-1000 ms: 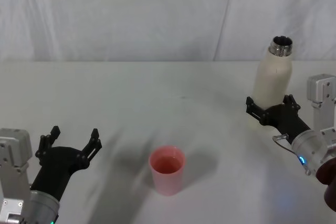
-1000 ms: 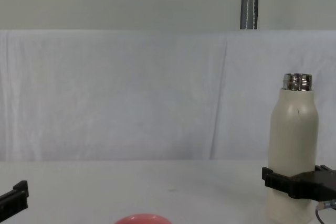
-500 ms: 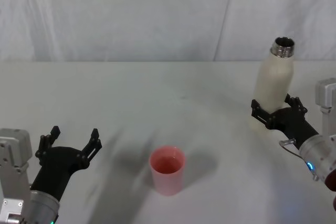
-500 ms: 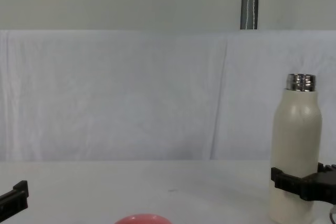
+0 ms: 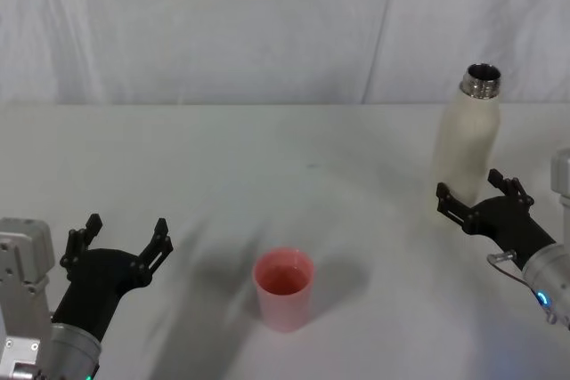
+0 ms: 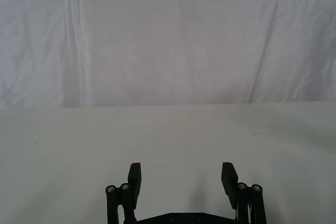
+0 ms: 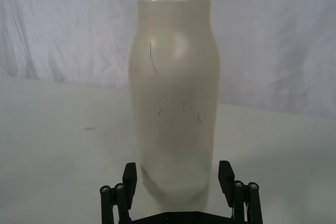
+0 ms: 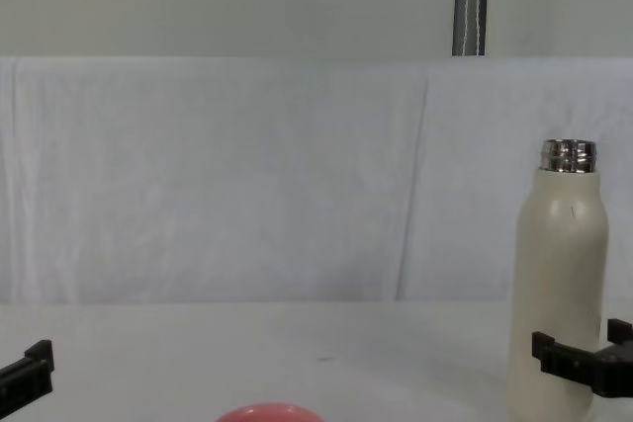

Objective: Grasp the thermos with one hand and pour water into the cup lid.

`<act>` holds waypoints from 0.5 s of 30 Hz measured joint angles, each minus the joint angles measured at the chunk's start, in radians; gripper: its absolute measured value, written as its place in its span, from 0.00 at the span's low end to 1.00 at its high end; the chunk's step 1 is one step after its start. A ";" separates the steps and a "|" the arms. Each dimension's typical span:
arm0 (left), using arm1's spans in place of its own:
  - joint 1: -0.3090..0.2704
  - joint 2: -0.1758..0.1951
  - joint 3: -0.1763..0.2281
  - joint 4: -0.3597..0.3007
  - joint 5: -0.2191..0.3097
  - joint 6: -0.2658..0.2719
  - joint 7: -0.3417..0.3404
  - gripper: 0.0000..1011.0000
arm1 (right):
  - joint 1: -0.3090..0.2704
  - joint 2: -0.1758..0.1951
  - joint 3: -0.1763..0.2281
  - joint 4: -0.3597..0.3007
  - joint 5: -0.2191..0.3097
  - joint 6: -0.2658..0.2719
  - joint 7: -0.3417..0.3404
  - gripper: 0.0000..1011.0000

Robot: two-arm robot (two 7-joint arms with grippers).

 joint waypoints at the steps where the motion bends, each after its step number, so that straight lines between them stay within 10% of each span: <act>1: 0.000 0.000 0.000 0.000 0.000 0.000 0.000 0.99 | -0.004 0.001 0.001 -0.004 0.001 0.001 0.000 0.99; 15: 0.000 0.000 0.000 0.000 0.000 0.000 0.000 0.99 | -0.116 0.007 0.021 -0.124 0.003 0.003 -0.055 0.99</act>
